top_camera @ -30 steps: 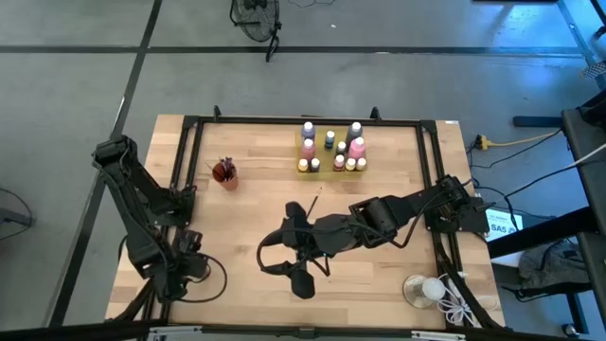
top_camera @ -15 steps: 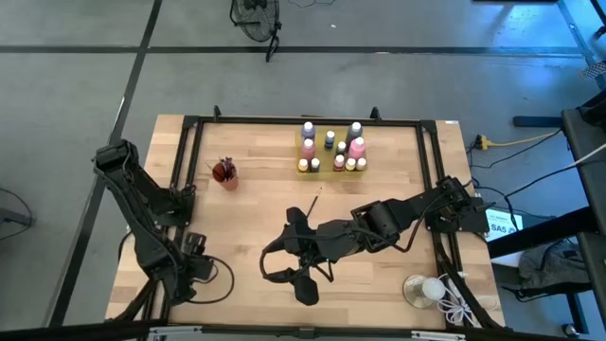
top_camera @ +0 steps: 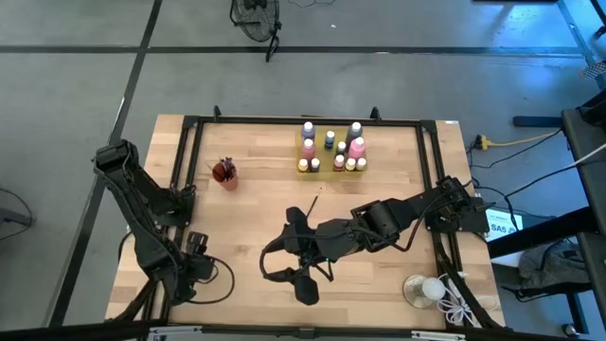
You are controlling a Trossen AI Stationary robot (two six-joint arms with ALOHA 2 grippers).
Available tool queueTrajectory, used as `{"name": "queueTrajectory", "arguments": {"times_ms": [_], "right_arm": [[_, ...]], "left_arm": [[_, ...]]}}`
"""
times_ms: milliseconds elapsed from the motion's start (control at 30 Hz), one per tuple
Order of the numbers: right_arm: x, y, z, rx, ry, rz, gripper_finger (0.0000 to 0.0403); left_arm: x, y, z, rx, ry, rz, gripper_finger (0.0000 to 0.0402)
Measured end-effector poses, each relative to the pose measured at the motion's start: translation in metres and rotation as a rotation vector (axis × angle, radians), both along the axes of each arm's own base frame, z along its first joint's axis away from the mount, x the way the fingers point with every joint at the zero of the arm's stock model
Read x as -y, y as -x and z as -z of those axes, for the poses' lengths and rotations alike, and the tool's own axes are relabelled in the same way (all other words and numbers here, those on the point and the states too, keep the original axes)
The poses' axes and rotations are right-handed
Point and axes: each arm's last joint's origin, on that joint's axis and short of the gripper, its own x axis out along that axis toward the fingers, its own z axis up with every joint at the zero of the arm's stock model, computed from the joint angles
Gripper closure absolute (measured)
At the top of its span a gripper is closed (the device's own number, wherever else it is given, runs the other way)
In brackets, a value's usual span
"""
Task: Pick & Place Paint Supplies
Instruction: Put the small red paint bottle into the yellow bin
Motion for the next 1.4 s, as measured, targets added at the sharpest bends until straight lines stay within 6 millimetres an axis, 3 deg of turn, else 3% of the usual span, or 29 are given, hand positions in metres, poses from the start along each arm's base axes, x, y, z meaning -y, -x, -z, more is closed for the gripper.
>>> {"name": "queueTrajectory", "arguments": {"times_ms": [633, 1400], "right_arm": [[-0.0055, 0.0028, -0.0001, -0.004, -0.011, -0.032, 0.0142], [-0.0071, 0.0030, -0.0028, 0.019, -0.023, -0.036, 0.0142]], "left_arm": [[0.0031, 0.0016, 0.0036, -0.036, 0.007, -0.023, 0.0130], [0.0064, 0.0010, 0.0069, -0.033, 0.003, -0.001, 0.0160]]}}
